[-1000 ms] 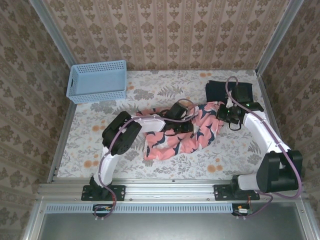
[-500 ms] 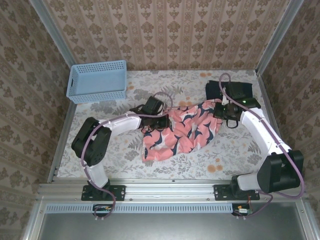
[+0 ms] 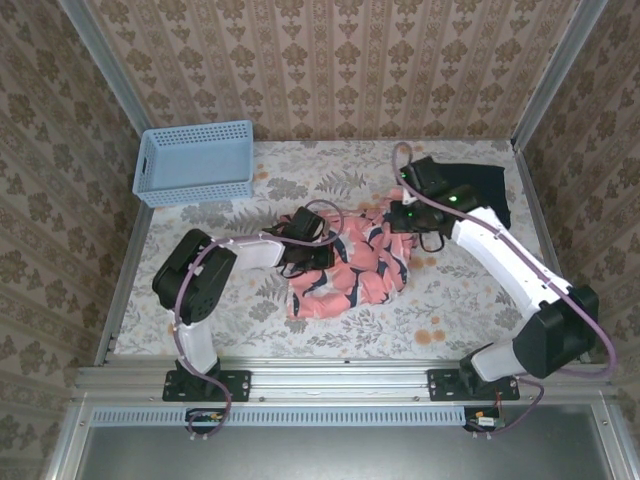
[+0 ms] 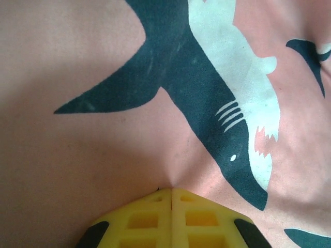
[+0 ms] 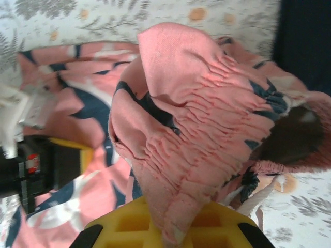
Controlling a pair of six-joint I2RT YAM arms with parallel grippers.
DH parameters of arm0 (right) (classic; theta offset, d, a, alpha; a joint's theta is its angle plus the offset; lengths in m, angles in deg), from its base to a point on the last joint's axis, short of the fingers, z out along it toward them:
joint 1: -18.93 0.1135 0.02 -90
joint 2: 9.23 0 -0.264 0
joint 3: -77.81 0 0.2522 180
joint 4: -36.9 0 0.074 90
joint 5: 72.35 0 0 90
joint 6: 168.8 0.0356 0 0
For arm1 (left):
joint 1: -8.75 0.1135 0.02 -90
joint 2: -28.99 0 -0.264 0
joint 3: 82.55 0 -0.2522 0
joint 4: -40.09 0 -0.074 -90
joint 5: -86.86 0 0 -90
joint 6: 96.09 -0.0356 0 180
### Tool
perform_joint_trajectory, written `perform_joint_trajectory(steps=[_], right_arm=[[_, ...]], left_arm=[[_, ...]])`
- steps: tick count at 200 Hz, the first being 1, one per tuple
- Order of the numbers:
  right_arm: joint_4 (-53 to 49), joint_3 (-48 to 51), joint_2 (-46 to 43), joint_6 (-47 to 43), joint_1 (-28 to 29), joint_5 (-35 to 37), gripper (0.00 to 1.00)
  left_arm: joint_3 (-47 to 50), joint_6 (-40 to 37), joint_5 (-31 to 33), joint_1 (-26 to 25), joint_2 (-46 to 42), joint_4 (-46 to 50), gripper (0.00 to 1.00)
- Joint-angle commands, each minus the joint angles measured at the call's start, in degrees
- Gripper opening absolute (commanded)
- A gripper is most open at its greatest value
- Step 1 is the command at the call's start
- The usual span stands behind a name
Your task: Fold and stack the mixed laundry pile
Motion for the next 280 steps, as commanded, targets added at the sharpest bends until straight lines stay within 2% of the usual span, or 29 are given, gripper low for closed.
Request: perform_joint_trajectory(steps=[1, 38, 74, 99, 130, 172, 181, 199, 227, 250, 280], right_arm=[[-1.20, -5.33, 3.38, 2.38, 6.76, 2.42, 0.01], [-0.88, -14.22, 14.30, 2.41, 17.85, 2.46, 0.01], [-1.77, -21.01, 22.28, 2.87, 23.49, 1.97, 0.01], [-1.74, -20.40, 22.39, 3.47, 23.49, 2.50, 0.01], [-1.92, -18.18, 19.31, 3.77, 21.72, 5.54, 0.03], [1.02, -12.17, 14.25, 4.57, 17.02, 4.28, 0.06], [0.90, -12.21, 14.38, 4.30, 16.88, 4.26, 0.06], [1.52, -12.42, 14.73, 4.08, 16.87, 3.02, 0.06], [2.49, -13.12, 15.56, 4.40, 17.25, 1.39, 0.06], [3.09, -14.38, 15.77, 4.63, 18.35, 0.19, 0.06], [3.58, -17.12, 18.36, 4.99, 21.72, -1.29, 0.08]], left_arm=[[0.25, 1.86, -0.17, -0.57, 2.82, -1.24, 0.00], [3.56, 3.57, -1.33, 1.89, 0.23, -3.48, 0.01], [6.80, 3.38, -1.02, 4.30, -1.62, -4.21, 0.01], [8.16, 4.29, -1.85, 5.57, -3.35, -4.82, 0.05], [8.25, 4.59, -5.15, 8.79, -9.39, -1.70, 0.30], [7.37, -0.42, -5.07, 13.75, -21.92, 9.77, 0.41], [7.93, -1.50, -4.55, 16.37, -24.34, 12.16, 0.42], [10.63, -3.28, -2.78, 18.81, -28.25, 15.14, 0.39], [17.88, -2.64, -2.58, 21.33, -29.39, 12.96, 0.20], [22.90, -0.26, -3.04, 21.29, -27.12, 6.18, 0.08], [25.39, 1.27, -3.64, 20.95, -23.04, 0.27, 0.05]])
